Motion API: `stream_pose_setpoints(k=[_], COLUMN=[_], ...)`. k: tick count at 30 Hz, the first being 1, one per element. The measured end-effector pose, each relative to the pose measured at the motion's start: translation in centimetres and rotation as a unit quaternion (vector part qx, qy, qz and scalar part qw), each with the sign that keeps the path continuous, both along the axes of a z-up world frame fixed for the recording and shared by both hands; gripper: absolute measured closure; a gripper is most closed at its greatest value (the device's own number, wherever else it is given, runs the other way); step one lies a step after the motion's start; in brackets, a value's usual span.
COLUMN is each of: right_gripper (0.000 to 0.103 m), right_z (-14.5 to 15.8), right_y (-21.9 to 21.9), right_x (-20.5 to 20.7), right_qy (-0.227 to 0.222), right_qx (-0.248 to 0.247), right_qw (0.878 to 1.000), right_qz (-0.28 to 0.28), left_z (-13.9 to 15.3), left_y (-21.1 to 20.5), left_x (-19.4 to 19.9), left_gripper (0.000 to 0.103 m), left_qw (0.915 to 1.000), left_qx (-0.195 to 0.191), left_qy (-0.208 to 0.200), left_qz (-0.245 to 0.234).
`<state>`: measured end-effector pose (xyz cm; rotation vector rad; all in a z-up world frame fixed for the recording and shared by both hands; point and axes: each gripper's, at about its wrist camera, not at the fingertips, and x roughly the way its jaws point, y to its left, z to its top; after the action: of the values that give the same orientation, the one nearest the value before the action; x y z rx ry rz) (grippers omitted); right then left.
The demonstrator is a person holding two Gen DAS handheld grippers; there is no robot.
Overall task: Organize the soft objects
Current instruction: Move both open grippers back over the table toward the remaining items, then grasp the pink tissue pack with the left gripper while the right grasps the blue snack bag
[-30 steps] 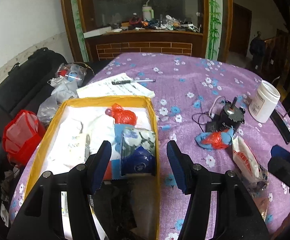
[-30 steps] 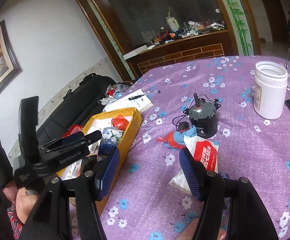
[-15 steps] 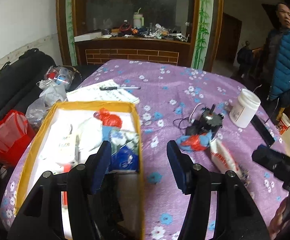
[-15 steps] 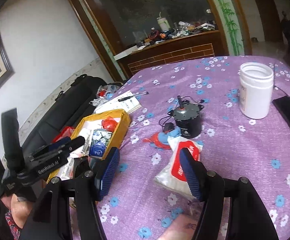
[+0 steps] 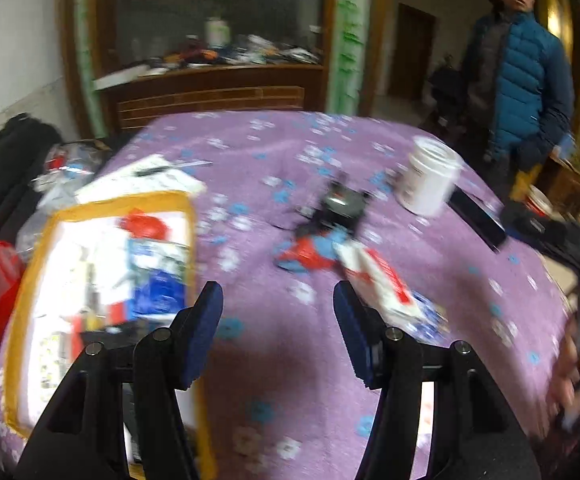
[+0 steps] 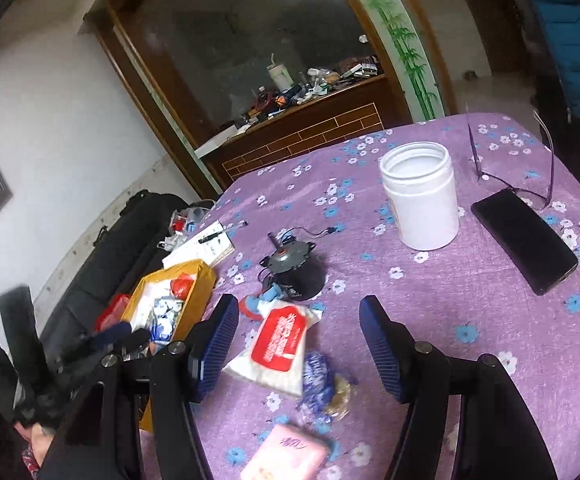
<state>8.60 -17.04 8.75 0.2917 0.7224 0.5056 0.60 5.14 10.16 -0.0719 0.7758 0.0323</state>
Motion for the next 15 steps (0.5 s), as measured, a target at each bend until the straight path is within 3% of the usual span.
stream_pose_setpoints(k=[3,4,8,10,15], right_gripper=[0.037,0.037,0.037,0.037,0.037], right_z=[-1.5,-2.1,-3.9,-4.3,-4.4], right_y=[-1.5,-1.9,-3.2,-3.4,-2.6], right_x=[1.3,1.7,2.8,2.8,2.5], right_qy=[0.02,0.027,0.054,0.057,0.053], right_qx=[0.013,0.021,0.047,0.046,0.029], right_qw=[1.0,0.999,0.997,0.997,0.998], right_qz=[-0.01,-0.014,-0.019,-0.024,-0.014], left_z=[-0.8,-1.2,-3.0,-4.2,-7.7], left_y=[-2.1,-2.9,-7.0,-9.1,-13.1], left_x=[0.1,0.2,0.3,0.1,0.1], left_gripper=[0.046,0.042,0.035,0.026,0.026], left_qw=[0.9983,0.9962,0.9816,0.9746,0.9702], left_qx=[-0.02,-0.038,-0.066,-0.059,0.003], left_qy=[0.029,0.042,0.1,0.128,0.168], left_qz=[-0.047,-0.066,-0.149,-0.174,-0.174])
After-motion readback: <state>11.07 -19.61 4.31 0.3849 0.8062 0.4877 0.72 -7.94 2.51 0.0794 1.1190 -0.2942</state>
